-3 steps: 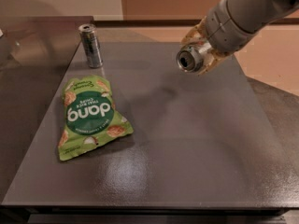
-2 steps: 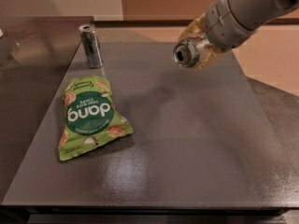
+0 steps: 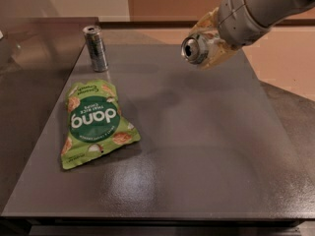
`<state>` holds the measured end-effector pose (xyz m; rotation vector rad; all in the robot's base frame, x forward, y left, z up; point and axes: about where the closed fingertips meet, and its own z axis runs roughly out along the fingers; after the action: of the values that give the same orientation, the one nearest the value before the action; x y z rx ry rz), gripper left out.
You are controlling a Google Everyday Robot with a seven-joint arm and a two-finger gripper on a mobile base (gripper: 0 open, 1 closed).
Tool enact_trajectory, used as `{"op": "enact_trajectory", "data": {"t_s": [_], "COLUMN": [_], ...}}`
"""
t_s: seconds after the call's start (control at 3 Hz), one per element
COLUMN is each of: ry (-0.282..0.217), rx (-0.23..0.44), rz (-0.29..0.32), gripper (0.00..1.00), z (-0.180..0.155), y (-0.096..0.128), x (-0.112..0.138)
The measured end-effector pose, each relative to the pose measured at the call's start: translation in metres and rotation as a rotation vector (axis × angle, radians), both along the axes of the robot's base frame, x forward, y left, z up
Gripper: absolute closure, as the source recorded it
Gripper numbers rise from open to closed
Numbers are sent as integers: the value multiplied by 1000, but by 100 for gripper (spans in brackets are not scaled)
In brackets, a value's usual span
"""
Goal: Place 7up can upright
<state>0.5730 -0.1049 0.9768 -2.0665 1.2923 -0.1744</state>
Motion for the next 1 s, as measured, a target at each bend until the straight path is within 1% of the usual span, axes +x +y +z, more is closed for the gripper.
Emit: {"op": "enact_trajectory", "data": {"t_s": [0.33, 0.67, 1.0], "ry": [11, 48, 95], "rx": [36, 170, 352], "rz": [-4, -46, -113], "gripper": [100, 100, 100], "z": [0, 0, 2], "y": [2, 1, -1], "x": [1, 4, 6]}}
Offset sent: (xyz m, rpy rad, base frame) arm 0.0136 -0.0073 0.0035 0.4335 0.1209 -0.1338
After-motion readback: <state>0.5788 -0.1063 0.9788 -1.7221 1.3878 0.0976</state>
